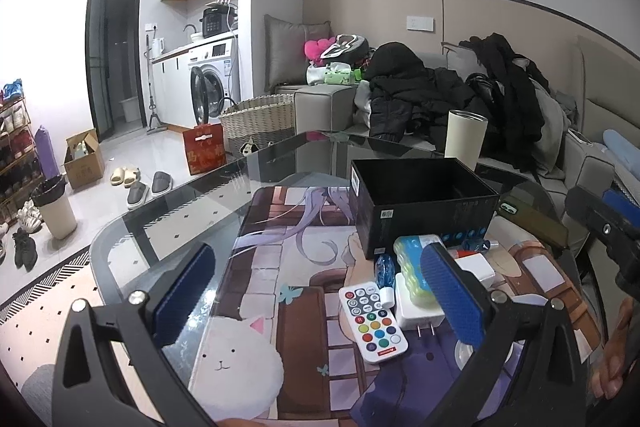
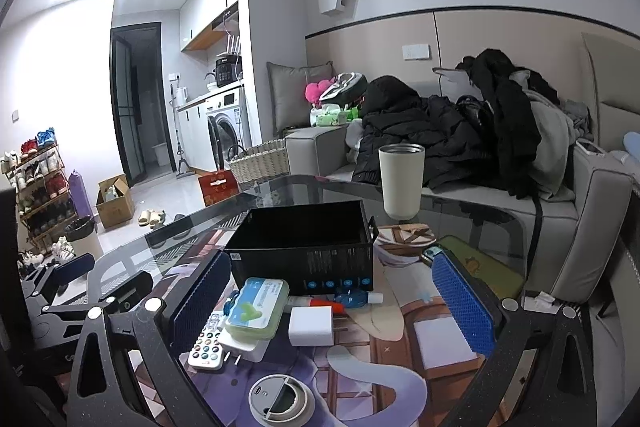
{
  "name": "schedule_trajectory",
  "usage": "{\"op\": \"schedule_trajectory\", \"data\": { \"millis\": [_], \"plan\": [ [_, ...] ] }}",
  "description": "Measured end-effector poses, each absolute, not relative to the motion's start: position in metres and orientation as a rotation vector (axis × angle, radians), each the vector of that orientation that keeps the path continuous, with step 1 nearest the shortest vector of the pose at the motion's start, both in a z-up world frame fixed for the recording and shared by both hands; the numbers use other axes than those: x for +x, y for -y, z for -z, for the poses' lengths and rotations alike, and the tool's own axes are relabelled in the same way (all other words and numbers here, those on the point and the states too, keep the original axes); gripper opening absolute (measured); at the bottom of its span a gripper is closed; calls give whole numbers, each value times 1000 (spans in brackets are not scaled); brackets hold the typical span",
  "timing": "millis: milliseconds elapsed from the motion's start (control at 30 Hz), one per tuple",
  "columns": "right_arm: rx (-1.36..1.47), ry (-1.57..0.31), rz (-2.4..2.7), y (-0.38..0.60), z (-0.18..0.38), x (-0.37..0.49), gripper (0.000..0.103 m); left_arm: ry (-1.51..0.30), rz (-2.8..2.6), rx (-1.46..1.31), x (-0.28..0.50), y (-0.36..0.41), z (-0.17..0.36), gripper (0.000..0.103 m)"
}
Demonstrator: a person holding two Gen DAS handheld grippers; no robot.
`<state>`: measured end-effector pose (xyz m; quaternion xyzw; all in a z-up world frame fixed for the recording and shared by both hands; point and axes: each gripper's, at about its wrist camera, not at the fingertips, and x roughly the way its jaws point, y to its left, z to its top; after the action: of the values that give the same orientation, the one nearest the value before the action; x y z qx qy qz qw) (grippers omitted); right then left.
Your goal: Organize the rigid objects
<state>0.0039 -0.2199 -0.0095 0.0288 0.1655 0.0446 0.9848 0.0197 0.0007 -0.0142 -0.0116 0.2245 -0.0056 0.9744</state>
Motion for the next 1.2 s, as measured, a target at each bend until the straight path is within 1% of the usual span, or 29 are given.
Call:
{"op": "schedule_trajectory", "data": {
  "millis": [167, 600, 733, 933, 1100, 1200],
  "plan": [
    [32, -307, -87, 218, 8, 1, 103, -448, 9, -18, 18, 0, 15, 103],
    [51, -335, -94, 219, 11, 5, 103, -472, 22, -18, 21, -1, 14, 103],
    [51, -334, -102, 219, 10, 6, 103, -452, 6, -17, 21, -3, 15, 103],
    [81, -325, -124, 223, 8, 3, 103, -484, 21, -45, 27, -5, 15, 103],
    [131, -396, -142, 225, 10, 12, 103, -488, 20, -36, 27, -8, 18, 103],
    [117, -389, -146, 222, 9, 10, 103, -505, 13, -45, 28, -10, 19, 103]
  ]
}}
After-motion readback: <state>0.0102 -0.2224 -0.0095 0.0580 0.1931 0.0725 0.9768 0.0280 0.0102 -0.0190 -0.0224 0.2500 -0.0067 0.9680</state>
